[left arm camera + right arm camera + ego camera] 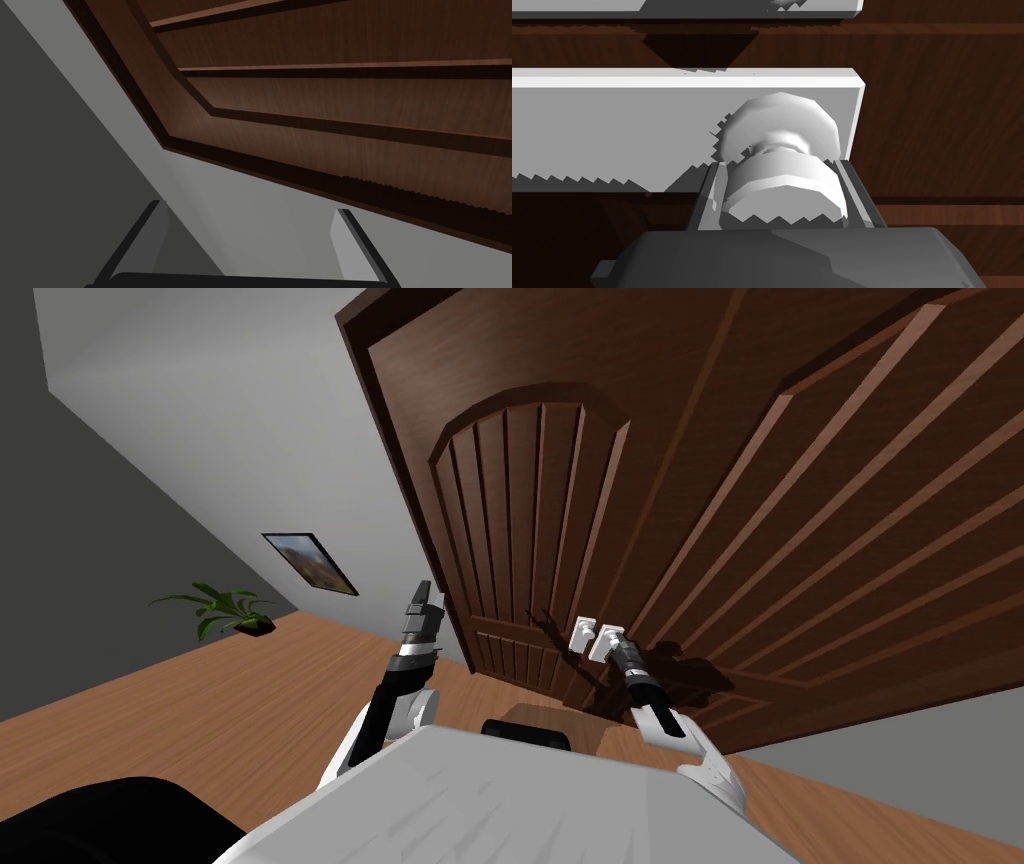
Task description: Pull the door open
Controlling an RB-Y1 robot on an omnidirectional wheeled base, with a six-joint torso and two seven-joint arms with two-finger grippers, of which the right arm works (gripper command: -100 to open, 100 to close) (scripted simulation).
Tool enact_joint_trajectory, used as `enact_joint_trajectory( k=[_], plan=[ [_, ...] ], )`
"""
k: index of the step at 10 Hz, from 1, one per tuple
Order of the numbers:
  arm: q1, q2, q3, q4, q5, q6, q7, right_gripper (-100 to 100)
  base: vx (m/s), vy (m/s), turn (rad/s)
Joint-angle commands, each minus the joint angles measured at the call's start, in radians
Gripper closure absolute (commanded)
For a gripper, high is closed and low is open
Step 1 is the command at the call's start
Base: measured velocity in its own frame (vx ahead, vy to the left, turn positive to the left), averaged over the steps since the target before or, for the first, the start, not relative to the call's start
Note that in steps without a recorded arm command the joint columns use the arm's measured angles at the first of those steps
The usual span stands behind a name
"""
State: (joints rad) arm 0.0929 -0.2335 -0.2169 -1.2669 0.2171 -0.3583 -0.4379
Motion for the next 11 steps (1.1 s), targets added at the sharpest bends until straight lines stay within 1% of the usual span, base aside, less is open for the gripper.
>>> enact_joint_trajectory(
  k=[1,3,4,6,9,10,11],
  plan=[
    [0.022,-0.016,-0.021,0.007,-0.003,0.004,-0.003,100,-0.137,-0.085,-0.09],
    [0.036,-0.028,-0.032,0.011,-0.005,0.006,-0.007,100,-0.167,-0.091,-0.133],
    [0.032,-0.03,-0.019,0.007,-0.003,-0.008,-0.017,-100,-0.18,-0.035,-0.008],
    [0.041,-0.033,0.001,-0.015,0.003,-0.011,-0.036,-100,-0.198,0.023,0.064],
    [0.052,-0.033,0.04,-0.052,0.015,-0.016,-0.065,-100,-0.217,0.084,0.084],
    [0.052,-0.034,0.031,-0.048,0.012,-0.012,-0.059,-100,-0.098,0.042,0.009],
    [0.064,-0.044,0.004,-0.03,0.006,-0.007,-0.053,-100,-0.024,-0.061,-0.185]
  ],
)
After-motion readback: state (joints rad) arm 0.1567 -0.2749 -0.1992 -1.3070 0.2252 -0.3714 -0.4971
